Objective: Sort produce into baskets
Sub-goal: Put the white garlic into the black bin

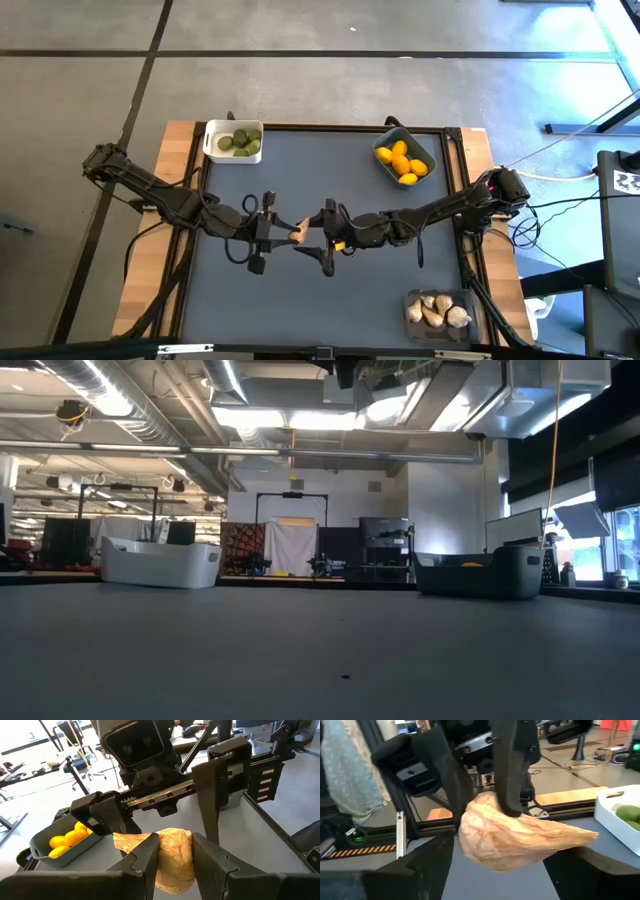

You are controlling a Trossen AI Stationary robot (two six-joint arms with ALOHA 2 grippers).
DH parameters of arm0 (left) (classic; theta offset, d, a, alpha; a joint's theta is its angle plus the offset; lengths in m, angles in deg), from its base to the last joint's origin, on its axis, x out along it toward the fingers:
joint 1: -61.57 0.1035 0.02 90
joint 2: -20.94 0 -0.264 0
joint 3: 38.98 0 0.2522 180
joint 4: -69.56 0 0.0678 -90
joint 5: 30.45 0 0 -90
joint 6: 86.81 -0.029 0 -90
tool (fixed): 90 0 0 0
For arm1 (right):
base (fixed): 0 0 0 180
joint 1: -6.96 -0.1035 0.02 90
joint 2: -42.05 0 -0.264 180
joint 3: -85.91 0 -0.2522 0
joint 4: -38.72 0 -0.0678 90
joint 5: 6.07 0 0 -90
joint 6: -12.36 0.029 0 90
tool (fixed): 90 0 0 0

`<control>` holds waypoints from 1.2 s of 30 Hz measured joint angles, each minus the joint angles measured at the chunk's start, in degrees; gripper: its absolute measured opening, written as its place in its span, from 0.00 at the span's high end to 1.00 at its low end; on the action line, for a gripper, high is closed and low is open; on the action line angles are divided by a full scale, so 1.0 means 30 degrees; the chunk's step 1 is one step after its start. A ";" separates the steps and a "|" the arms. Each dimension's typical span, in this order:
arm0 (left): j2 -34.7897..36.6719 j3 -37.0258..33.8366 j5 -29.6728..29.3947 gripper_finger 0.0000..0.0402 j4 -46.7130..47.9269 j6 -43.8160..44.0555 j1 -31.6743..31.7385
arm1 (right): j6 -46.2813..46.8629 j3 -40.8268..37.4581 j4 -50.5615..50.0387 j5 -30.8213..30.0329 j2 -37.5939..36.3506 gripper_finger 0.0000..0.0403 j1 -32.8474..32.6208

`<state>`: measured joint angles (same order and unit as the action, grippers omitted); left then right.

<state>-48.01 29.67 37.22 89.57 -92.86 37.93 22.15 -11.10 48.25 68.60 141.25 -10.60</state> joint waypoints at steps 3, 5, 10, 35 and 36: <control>-0.0008 0.0000 -0.0033 0.75 0.0011 -0.0057 0.0015 | 0.0359 0.0000 0.0025 -0.0540 0.0000 0.33 0.0000; -0.0015 0.0000 -0.0033 0.75 0.0031 -0.0043 0.0015 | 0.0346 0.0005 -0.0040 -0.0596 0.0000 0.38 0.0000; -0.0029 0.0000 -0.0018 0.75 0.0121 -0.0050 0.0012 | 0.0346 0.0007 -0.0221 -0.0604 0.0000 0.52 -0.0015; 0.2213 -0.0051 0.0034 0.46 0.4402 0.2793 -0.0643 | -0.2338 0.0090 -0.6636 -0.0510 -0.2153 0.57 -0.1149; 0.2215 -0.0051 0.0032 0.46 0.4880 0.3164 -0.0641 | -0.2183 0.0087 -0.7354 -0.0505 -0.2397 0.57 -0.1386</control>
<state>-41.36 29.52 37.31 104.21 -83.37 36.01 15.60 -10.84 26.19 67.08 134.06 -14.76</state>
